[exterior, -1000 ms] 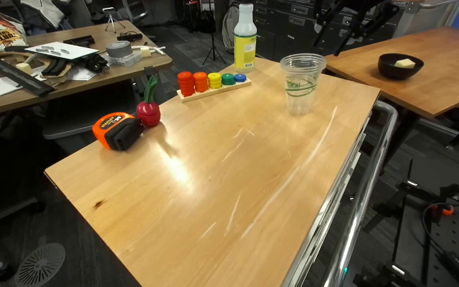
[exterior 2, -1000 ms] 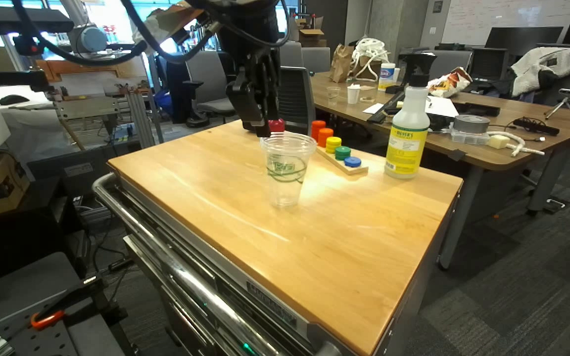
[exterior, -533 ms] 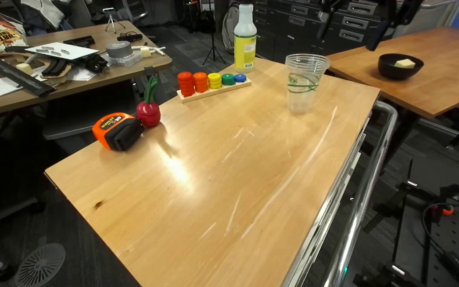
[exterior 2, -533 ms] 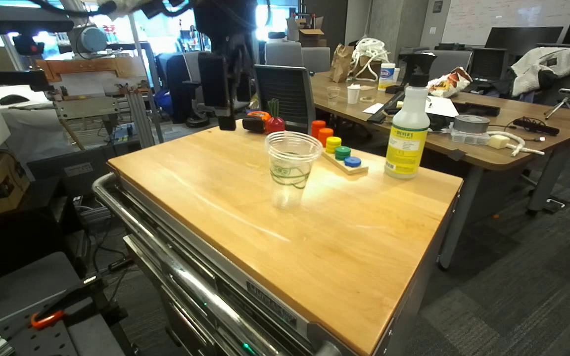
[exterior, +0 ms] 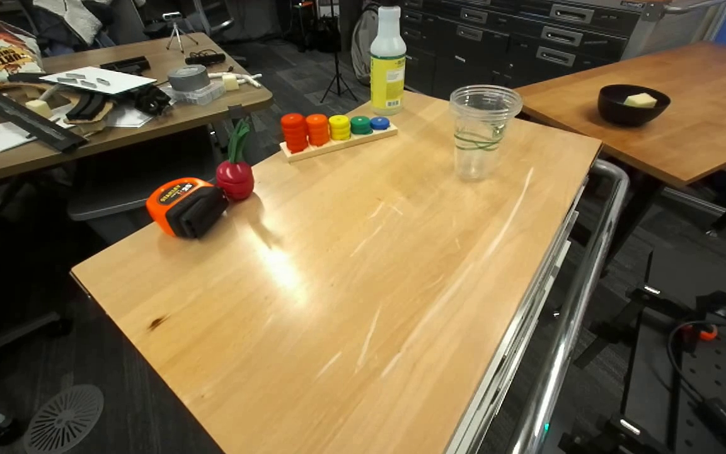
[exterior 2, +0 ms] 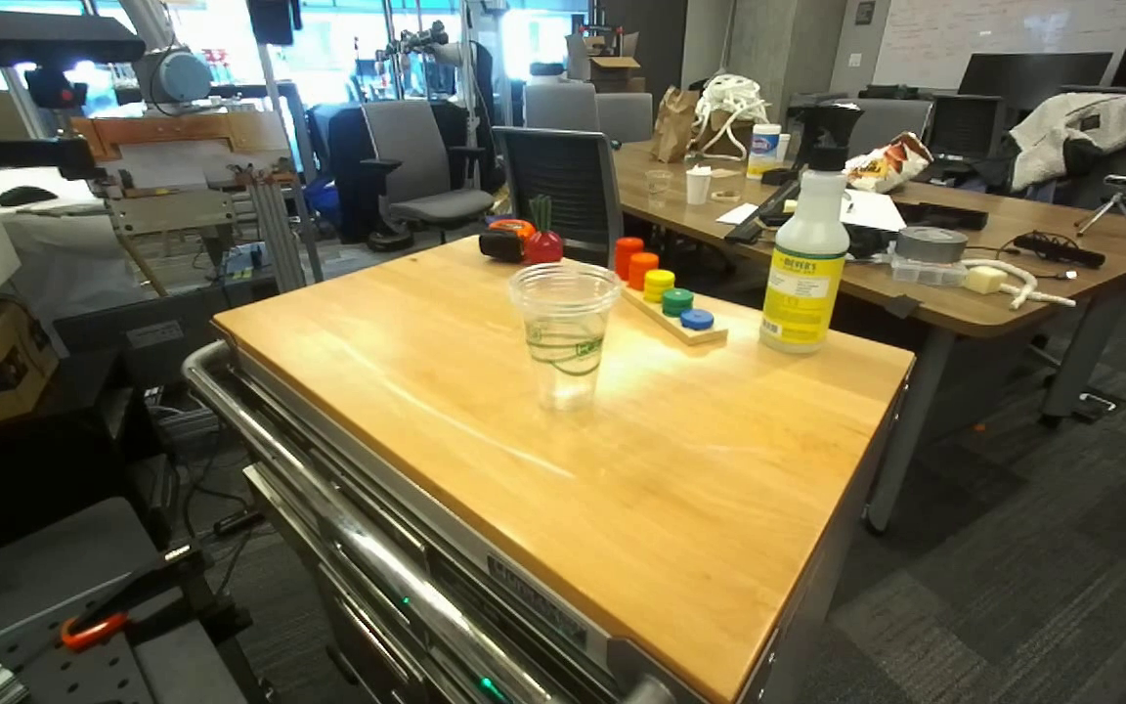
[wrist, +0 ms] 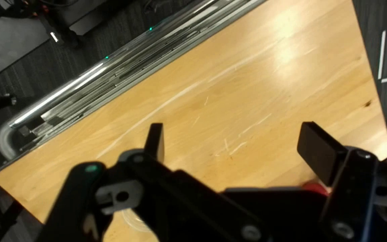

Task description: Stack the plastic cups together from left to right

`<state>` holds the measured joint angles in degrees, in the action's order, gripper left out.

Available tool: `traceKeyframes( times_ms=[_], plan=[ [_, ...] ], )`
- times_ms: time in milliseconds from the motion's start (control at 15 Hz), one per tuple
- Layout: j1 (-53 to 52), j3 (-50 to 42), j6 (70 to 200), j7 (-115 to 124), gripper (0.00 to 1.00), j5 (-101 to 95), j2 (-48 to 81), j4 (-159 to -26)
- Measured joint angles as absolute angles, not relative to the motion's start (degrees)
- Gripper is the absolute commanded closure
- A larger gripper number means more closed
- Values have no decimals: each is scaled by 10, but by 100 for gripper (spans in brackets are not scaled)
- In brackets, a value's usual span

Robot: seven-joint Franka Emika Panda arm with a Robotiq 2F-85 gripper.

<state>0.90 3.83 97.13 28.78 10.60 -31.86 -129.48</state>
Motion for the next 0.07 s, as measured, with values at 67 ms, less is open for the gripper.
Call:
traceKeyframes(
  times_ms=[67],
  plan=[
    [3, 45, 956, 281, 0, 106, -320, -1280]
  ],
)
